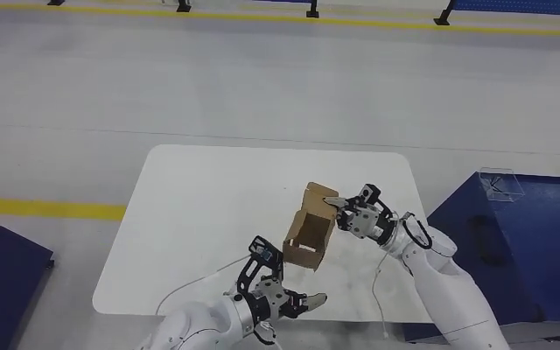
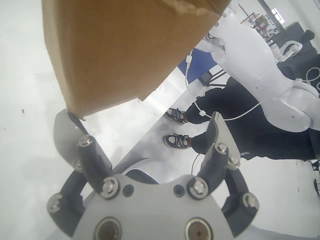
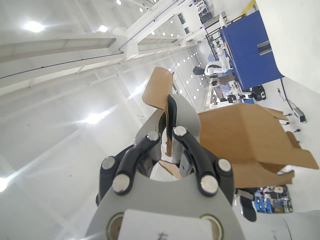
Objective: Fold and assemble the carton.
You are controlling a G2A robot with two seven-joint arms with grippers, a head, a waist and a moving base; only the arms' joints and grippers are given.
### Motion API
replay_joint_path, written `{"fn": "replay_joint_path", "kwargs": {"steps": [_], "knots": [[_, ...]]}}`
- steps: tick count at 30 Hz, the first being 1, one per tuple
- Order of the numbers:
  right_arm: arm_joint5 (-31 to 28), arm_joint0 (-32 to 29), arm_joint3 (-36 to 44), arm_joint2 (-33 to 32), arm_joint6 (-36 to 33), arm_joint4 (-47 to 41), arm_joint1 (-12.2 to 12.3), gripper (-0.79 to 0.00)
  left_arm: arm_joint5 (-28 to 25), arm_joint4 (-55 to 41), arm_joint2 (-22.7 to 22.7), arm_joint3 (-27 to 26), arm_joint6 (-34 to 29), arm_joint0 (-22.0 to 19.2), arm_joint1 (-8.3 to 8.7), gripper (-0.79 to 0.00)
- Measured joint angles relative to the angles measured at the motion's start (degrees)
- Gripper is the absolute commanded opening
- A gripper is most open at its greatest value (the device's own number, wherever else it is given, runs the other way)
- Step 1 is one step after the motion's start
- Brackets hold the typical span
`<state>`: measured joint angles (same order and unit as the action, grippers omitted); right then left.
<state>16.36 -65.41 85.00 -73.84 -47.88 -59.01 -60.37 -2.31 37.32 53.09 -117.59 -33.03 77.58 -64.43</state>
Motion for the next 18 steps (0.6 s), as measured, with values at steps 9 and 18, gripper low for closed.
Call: {"fn": "replay_joint_path", "kwargs": {"steps": [9, 18], "knots": [[0.12, -0.09, 0.18, 0.05, 0.17, -0.06, -0.03, -0.785, 0.18, -1.09, 0.96, -0.05, 0.24, 0.4, 0.07, 0.0], [11.91, 3.69, -4.93, -0.35, 6.47, -19.21, -1.52, -0.785, 0.42, 23.42, 1.66, -5.9, 21.71, 8.89, 0.96, 0.0]]}}
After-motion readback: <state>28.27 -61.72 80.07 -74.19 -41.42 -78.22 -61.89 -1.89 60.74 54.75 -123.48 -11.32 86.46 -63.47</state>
